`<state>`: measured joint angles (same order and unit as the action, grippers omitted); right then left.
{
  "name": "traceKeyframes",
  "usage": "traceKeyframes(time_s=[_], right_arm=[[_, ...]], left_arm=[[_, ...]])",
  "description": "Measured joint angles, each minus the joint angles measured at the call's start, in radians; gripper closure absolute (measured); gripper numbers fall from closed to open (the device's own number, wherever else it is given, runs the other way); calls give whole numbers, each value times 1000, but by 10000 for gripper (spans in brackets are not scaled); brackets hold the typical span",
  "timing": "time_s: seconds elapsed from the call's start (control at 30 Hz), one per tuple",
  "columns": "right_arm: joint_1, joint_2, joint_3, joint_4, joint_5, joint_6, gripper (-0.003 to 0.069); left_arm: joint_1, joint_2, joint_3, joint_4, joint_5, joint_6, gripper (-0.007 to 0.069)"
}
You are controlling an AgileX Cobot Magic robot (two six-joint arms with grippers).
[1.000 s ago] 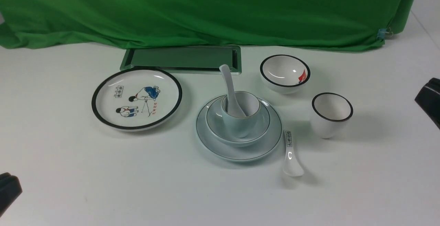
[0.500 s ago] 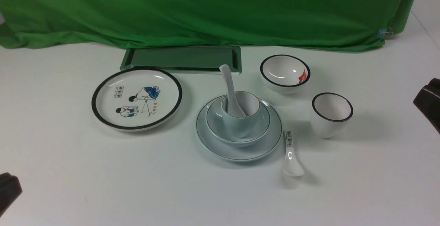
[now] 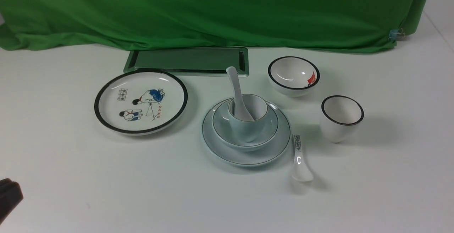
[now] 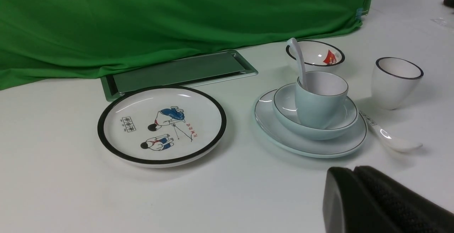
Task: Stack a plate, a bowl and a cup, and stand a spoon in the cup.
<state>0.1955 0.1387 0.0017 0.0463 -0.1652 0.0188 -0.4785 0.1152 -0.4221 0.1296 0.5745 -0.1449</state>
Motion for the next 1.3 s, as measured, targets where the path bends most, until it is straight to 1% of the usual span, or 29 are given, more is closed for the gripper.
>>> traceKeyframes(time_s=[0.07,0.17,0.3,0.33,0.4,0.5,1.3], right_arm=[[-88,-59,5,-5,56,6,647],[-179,-121,6,-8,165,11,647],[-229,-138,7,-22,289,11,647],[-230,-138,7,-22,289,11,647],[-238,-139,7,-26,354,11,647],[-238,-139,7,-27,380,11,647],[-238,-139,7,-28,388,12,596]], left_arm=[[0,0,1,0,0,4,653],[0,0,1,0,1,9,653],[0,0,1,0,3,13,653],[0,0,1,0,3,13,653],[0,0,1,0,3,13,653],[0,0,1,0,3,13,653],[0,0,1,1,5,21,653]])
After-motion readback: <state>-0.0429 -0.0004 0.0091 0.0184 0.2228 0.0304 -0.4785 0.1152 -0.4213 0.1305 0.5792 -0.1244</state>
